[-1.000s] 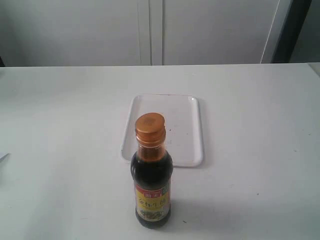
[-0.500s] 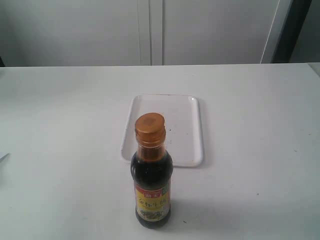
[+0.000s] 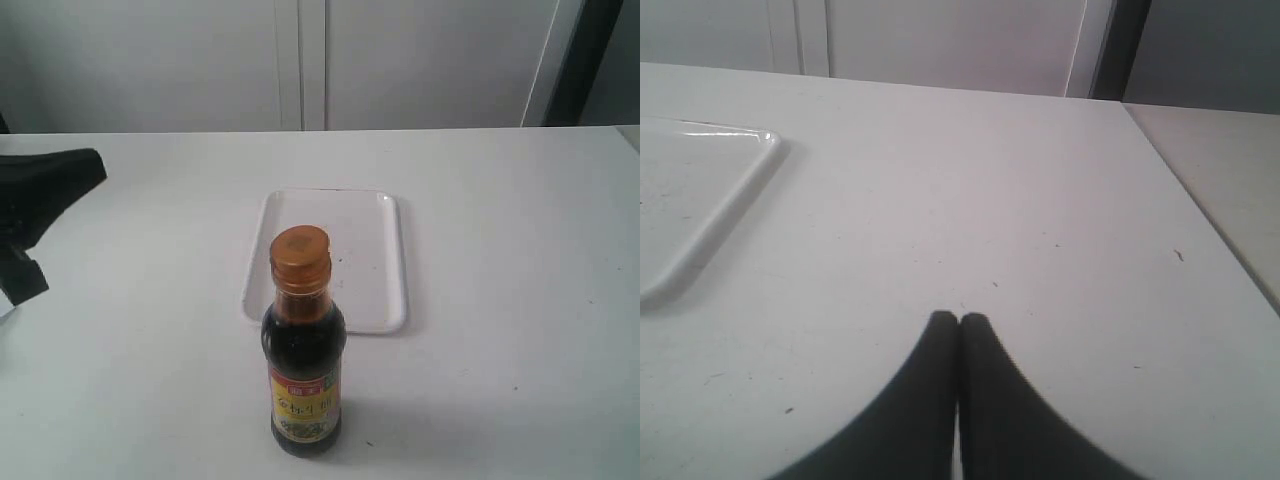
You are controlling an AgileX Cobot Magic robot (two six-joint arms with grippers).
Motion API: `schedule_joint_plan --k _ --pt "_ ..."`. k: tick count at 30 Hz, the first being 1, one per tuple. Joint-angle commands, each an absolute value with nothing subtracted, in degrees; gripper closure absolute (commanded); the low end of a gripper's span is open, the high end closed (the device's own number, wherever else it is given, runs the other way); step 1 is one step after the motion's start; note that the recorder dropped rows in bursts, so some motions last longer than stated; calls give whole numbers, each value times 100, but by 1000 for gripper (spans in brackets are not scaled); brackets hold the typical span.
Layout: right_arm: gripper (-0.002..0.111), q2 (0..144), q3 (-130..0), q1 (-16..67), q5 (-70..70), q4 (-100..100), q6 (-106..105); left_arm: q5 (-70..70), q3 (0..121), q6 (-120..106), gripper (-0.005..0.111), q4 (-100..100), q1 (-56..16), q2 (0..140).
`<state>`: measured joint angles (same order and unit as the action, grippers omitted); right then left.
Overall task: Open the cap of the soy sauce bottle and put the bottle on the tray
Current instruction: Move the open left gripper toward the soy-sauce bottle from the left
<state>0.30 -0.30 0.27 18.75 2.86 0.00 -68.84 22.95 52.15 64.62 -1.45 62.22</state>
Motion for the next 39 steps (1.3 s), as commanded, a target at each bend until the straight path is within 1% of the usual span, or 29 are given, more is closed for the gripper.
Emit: schedule_joint_plan --k 1,12,18,20,22,25,27,30,32,39 --pt "108 0 0 0 1812 296 0 -6996 2345 5269 107 6821 -312 6459" --pt "108 0 0 0 1812 296 0 -6996 2345 5269 107 7093 -1306 6672" --pt "108 0 0 0 1812 296 0 -6996 2345 5388 105 7401 -1579 6672" --pt "108 0 0 0 1812 296 0 -6996 2345 5437 97 7510 -1636 6672" --pt "108 0 0 0 1812 296 0 -6996 2345 5448 84 7588 -1671 6672" --pt "108 0 0 0 1812 296 0 -6996 2345 5519 56 7679 -1671 6672" --pt "108 0 0 0 1812 296 0 -6996 2345 5776 34 7716 -1671 6672" --pt "108 0 0 0 1812 296 0 -6996 2345 5823 9 7716 -1671 6672" --pt "108 0 0 0 1812 296 0 -6996 2345 5834 1 7716 -1671 6672" --pt "108 0 0 0 1812 296 0 -6996 2345 5796 2 7821 -1718 6672"
